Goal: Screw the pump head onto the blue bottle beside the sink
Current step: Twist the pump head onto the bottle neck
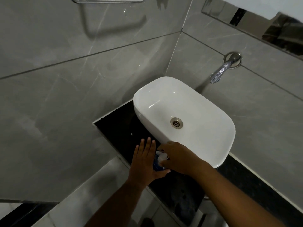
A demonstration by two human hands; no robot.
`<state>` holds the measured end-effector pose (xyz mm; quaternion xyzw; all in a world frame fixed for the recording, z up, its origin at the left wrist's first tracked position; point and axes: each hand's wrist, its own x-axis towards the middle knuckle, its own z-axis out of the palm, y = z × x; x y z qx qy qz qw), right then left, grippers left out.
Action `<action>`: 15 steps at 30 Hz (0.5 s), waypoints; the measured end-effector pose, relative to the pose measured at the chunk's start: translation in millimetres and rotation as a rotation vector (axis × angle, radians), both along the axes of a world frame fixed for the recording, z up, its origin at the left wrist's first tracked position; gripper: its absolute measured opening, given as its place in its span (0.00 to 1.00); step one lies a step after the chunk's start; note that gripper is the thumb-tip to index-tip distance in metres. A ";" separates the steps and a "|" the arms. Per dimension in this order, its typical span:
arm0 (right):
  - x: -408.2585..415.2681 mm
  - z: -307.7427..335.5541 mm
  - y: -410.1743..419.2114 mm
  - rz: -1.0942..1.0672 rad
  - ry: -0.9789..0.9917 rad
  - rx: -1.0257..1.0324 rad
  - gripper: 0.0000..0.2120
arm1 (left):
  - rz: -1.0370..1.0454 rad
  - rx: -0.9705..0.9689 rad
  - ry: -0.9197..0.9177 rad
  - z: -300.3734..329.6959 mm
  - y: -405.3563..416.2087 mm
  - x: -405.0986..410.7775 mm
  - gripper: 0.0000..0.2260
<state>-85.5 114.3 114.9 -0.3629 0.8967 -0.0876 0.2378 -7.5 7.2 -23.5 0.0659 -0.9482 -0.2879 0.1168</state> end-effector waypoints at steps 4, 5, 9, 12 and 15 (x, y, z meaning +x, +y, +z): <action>-1.8 -1.0 -6.2 0.059 0.133 0.073 0.11 | 0.003 0.002 -0.028 -3.8 -0.9 -3.0 0.53; -2.6 -1.2 -6.1 0.064 0.182 0.104 0.13 | 0.004 -0.009 -0.041 -4.2 -1.0 -3.7 0.53; -5.1 0.5 -2.7 0.026 0.113 0.049 0.12 | 0.014 -0.014 -0.065 -5.5 -1.1 -3.6 0.53; -5.2 1.0 -1.7 0.076 0.046 0.021 0.10 | 0.016 -0.003 -0.054 -4.6 -1.7 -3.4 0.53; -2.7 -3.1 -2.0 0.070 0.177 0.081 0.12 | 0.010 -0.010 -0.044 -4.2 -1.8 -3.6 0.53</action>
